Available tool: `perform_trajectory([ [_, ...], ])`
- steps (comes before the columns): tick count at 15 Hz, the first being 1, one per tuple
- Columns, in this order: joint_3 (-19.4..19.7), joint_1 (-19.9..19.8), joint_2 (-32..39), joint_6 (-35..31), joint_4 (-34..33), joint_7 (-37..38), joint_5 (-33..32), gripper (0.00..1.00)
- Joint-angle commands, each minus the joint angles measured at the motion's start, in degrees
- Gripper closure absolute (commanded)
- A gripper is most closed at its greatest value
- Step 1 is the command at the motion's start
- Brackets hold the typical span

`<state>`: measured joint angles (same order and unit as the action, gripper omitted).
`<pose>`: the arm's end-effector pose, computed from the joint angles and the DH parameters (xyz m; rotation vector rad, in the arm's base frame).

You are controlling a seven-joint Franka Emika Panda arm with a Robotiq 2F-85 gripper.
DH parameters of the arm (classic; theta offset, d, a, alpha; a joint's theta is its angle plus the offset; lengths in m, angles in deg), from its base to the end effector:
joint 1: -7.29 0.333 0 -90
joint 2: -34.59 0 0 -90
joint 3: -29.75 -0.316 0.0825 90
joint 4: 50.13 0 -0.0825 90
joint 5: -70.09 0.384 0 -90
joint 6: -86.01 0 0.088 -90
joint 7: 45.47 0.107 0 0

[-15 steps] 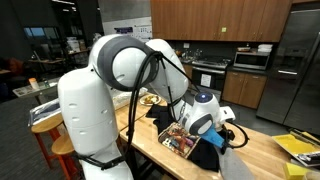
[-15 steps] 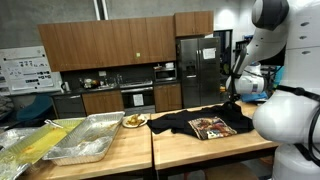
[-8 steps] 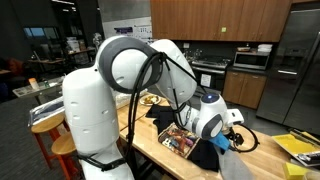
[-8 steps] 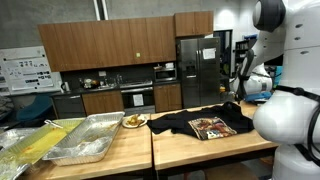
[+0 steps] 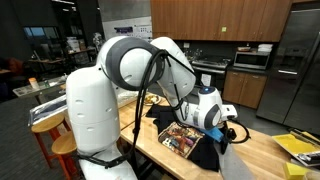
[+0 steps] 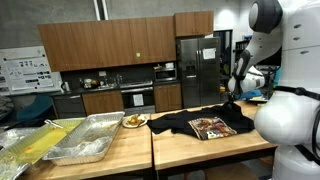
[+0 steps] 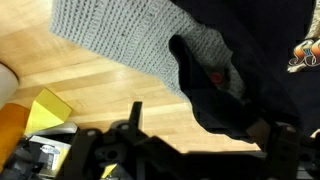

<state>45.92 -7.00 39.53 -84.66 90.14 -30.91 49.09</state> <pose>0.4591 -0.2411 0.3122 2.7949 -0.6113 0.5973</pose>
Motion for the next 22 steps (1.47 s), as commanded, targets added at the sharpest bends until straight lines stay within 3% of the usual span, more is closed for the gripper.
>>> perform_trajectory([
  [1, 0.9, 1.6, 1.7, 3.3, -2.9, 6.4, -4.3, 0.00],
  [7, 0.8, 2.0, 5.7, 4.0, -6.1, 10.2, -7.3, 0.01],
  [9, 0.6, 1.9, 7.3, 4.1, -7.2, 10.3, -6.8, 0.26],
  [11, 0.7, 1.8, 8.2, 4.3, -8.0, 10.1, -6.8, 0.33],
  [19, 1.1, 2.2, 9.2, 4.2, -9.5, 11.3, -7.0, 0.95],
  [20, 1.1, 2.2, 9.2, 4.1, -9.6, 11.5, -7.1, 1.00],
  [22, 1.4, 2.5, 8.8, 3.9, -9.5, 12.0, -7.6, 1.00],
])
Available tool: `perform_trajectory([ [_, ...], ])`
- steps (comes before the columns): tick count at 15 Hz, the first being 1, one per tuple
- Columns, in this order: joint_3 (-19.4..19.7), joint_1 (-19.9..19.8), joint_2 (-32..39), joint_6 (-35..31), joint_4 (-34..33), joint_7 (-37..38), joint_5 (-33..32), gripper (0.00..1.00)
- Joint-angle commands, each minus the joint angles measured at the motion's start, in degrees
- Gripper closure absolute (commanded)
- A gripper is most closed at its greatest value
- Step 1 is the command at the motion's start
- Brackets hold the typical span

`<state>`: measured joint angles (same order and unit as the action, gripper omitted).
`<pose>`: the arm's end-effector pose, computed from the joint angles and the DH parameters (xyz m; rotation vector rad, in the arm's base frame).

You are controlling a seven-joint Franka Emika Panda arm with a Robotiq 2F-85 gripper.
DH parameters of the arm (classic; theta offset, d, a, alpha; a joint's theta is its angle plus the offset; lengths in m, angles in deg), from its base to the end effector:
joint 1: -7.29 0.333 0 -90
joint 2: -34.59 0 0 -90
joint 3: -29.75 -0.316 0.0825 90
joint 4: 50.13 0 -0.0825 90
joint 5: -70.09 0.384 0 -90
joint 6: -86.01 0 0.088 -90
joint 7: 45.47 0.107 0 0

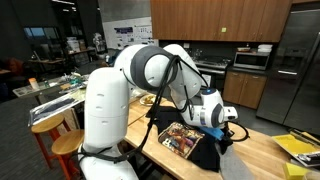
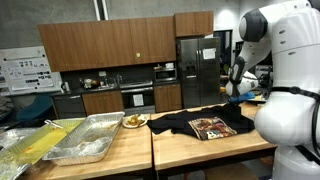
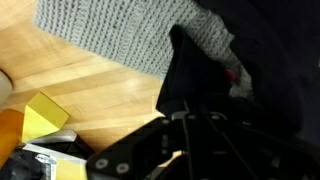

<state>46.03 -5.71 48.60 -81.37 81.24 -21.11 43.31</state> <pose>0.5020 -0.2478 0.2839 2.7478 -0.6681 0.5156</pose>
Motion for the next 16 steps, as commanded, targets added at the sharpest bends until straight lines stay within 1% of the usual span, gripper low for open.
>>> perform_trajectory([
  [1, 1.6, 1.5, -0.6, 0.3, -0.6, 2.7, -2.3, 1.00],
  [4, 2.7, 2.5, -1.8, -1.1, 0.2, 4.7, -4.3, 1.00],
  [7, 4.0, 3.5, -4.2, -4.8, 2.0, 6.7, -8.1, 1.00],
  [11, 8.4, 6.6, -9.2, -10.3, 3.2, 11.9, -19.2, 1.00],
  [14, 8.5, 7.4, -13.1, -11.4, 4.1, 13.9, -25.1, 1.00],
  [15, 8.5, 7.5, -14.1, -11.0, 3.9, 15.2, -27.5, 1.00],
  [16, 8.1, 7.5, -15.2, -9.1, 3.9, 16.3, -29.1, 1.00],
])
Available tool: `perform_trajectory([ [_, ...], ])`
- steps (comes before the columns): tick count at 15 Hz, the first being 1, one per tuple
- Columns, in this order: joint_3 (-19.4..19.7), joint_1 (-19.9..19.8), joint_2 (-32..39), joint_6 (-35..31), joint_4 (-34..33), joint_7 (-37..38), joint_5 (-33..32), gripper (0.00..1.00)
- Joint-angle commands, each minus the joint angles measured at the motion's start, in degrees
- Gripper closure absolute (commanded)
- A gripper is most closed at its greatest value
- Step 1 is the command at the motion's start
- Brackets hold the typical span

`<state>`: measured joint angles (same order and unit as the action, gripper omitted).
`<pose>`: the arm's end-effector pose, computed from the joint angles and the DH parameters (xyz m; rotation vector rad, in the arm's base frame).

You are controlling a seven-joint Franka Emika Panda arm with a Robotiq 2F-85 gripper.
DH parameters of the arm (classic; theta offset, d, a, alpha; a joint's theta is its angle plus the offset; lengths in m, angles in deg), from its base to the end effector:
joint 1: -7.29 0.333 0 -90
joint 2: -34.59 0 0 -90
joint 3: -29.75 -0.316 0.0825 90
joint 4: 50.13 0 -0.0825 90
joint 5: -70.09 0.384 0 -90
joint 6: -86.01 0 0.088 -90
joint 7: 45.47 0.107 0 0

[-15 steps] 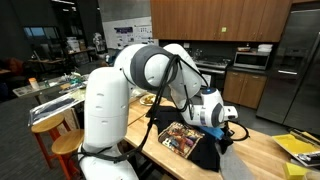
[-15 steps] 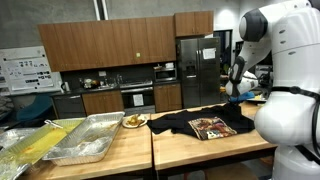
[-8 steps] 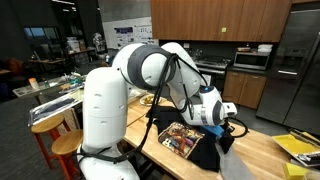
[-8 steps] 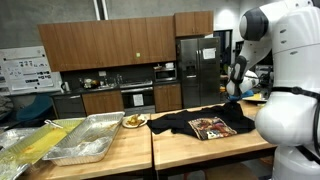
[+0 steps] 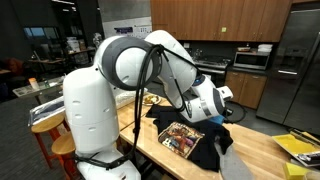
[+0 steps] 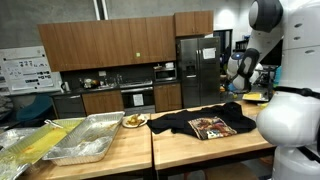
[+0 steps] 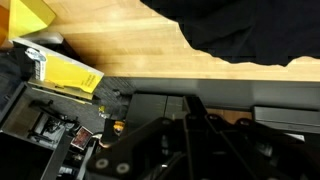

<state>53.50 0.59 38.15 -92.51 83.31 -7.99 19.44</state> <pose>0.4979 -0.2145 0.3768 2.6430 -0.3982 0.9397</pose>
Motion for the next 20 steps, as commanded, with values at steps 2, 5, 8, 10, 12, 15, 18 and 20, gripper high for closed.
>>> perform_trajectory([
  [2, -0.3, 0.9, -6.4, 5.7, 2.8, 4.3, -6.1, 0.73],
  [5, -0.8, 0.7, -7.9, 13.5, 4.3, 5.1, -5.4, 0.56],
  [8, -0.7, 0.5, -7.8, 18.0, 5.3, 5.0, -4.0, 0.36],
  [10, -0.6, 0.3, -7.0, 21.0, 5.2, 6.8, -4.6, 0.22],
  [12, -0.5, 0.2, -6.2, 24.0, 5.4, 7.4, -4.0, 0.08],
  [15, -4.7, -4.4, -4.4, 26.7, 5.2, 6.6, -1.7, 0.00],
  [18, -5.8, -5.9, -1.3, 28.8, 3.8, 7.8, -0.5, 0.00],
  [20, -5.9, -6.4, 0.9, 29.4, 2.9, 8.9, 0.0, 0.00],
])
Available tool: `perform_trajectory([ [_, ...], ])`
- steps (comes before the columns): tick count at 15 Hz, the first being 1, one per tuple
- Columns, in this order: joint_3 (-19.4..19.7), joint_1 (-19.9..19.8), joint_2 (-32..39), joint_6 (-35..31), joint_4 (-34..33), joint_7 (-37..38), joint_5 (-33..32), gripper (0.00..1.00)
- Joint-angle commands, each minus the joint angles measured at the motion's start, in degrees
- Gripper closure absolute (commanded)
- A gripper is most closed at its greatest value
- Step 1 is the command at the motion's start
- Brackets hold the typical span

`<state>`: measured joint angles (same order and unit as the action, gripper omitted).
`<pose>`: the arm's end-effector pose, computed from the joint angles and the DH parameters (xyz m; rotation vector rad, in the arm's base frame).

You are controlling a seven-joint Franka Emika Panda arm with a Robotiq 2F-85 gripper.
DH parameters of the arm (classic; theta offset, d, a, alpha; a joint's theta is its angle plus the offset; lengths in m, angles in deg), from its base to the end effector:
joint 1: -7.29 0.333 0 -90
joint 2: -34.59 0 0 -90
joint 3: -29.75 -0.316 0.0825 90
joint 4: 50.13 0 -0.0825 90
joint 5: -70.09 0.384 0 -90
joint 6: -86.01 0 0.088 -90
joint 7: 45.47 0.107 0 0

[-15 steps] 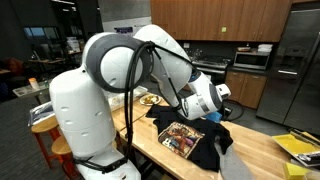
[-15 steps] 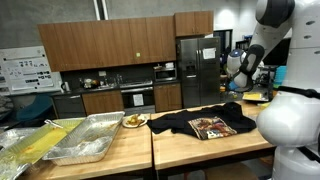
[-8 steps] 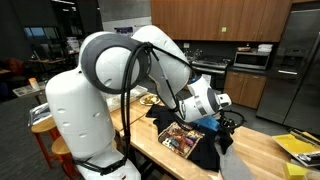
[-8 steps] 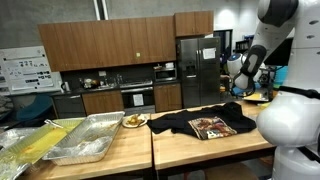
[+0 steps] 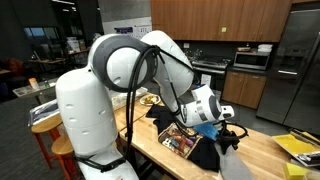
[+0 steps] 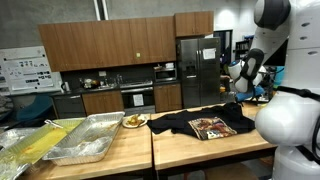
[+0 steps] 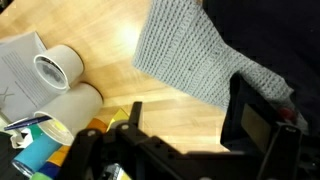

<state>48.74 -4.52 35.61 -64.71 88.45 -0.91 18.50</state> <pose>0.4390 -0.2395 0.3149 2.5382 -0.7242 0.3180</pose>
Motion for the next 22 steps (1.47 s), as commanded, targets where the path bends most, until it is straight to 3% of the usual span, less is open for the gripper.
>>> perform_trajectory([
  [1, -1.0, -1.4, 4.8, 1.2, -3.0, 3.0, 0.5, 0.00],
  [9, 0.0, -0.5, 14.8, 3.8, -9.4, 9.3, 0.8, 0.00],
  [22, -0.1, 0.8, 24.2, 7.8, -15.2, -3.3, 19.5, 0.00],
])
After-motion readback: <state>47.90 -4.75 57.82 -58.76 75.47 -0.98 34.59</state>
